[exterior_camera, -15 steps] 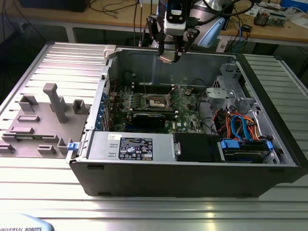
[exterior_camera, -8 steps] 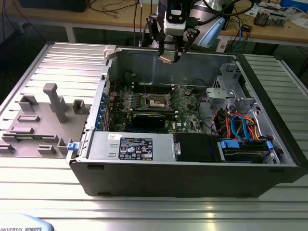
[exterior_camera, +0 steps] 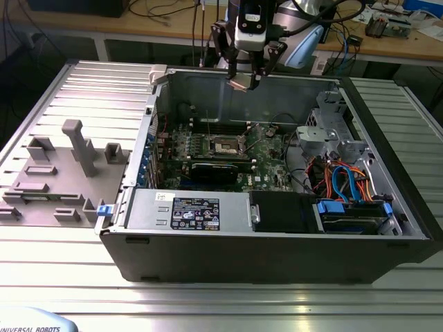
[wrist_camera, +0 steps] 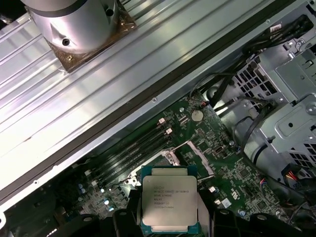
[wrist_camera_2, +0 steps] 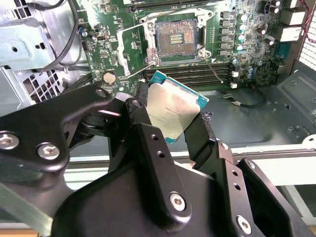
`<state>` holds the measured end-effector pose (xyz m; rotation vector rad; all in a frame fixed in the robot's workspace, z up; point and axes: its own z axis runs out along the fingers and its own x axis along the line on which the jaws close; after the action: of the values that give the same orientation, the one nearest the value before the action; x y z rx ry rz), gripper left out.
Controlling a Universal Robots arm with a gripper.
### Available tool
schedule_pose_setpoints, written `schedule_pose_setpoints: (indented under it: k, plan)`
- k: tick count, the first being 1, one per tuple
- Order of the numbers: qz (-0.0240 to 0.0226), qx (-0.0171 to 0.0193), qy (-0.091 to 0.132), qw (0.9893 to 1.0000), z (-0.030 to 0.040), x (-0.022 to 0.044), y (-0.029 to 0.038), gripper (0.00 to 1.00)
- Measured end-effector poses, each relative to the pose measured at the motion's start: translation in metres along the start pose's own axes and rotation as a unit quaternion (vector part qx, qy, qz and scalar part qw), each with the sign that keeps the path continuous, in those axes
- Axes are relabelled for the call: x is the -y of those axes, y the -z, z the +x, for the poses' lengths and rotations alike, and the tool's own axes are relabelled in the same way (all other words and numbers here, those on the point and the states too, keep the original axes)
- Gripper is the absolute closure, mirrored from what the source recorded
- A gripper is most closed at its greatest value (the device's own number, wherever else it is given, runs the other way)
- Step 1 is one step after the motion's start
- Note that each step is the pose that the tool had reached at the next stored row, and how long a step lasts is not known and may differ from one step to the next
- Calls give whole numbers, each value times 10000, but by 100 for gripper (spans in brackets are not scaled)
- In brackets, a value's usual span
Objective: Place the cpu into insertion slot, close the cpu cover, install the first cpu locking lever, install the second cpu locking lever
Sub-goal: 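Place the cpu into insertion slot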
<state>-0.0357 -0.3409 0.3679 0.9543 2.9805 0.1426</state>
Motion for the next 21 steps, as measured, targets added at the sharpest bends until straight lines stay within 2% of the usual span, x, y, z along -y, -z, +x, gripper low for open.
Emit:
schedule_pose_setpoints:
  k: [8,15,21]
  plan:
    - [-6,29,-322,9995,0,0,0,46]
    - [-12,53,-599,9982,0,0,-2,46]
    - [-14,65,-717,9974,0,0,-2,46]
